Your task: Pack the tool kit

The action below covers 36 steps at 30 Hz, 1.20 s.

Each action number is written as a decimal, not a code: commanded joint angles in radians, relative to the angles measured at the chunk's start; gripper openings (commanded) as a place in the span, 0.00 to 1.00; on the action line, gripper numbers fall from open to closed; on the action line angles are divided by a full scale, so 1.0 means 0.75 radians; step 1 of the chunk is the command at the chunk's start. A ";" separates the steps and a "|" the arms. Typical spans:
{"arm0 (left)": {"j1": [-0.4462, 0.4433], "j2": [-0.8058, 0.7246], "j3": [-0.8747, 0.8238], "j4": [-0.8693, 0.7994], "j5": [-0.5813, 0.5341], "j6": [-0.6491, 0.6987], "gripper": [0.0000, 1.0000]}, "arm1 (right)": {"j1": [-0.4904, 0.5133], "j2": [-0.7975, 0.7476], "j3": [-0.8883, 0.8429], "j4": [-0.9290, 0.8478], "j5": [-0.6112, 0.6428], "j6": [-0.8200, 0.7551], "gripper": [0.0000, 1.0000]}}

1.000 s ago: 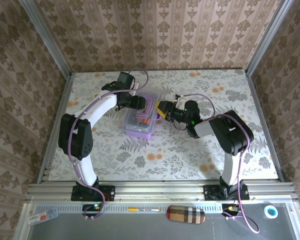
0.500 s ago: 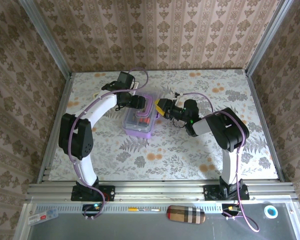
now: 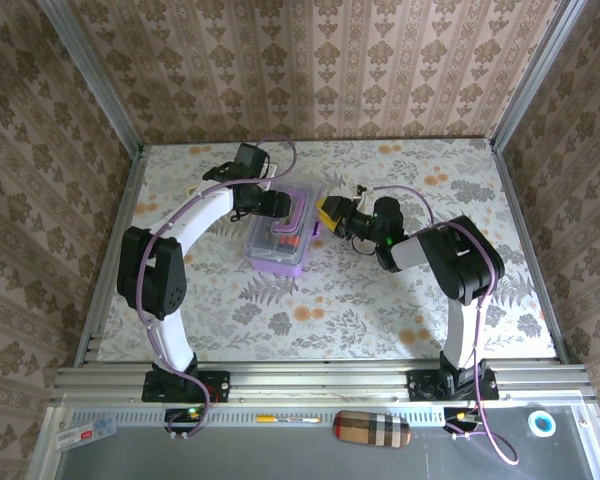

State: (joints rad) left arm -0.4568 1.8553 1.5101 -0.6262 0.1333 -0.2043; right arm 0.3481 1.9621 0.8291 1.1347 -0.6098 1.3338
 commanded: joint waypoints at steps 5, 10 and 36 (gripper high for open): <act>0.008 0.167 -0.103 -0.200 0.066 -0.006 0.54 | -0.103 -0.216 -0.050 -0.375 0.011 -0.224 0.58; 0.009 0.171 -0.111 -0.199 0.055 0.006 0.53 | -0.110 -0.210 -0.088 -0.549 0.043 -0.315 0.59; 0.106 0.252 -0.167 -0.100 0.368 -0.002 0.49 | 0.012 0.154 0.016 0.043 -0.066 -0.004 0.61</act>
State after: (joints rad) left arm -0.3698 1.8915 1.4933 -0.5240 0.3389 -0.1860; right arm 0.3580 2.0491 0.8089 1.1046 -0.6407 1.3136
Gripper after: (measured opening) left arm 0.731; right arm 0.611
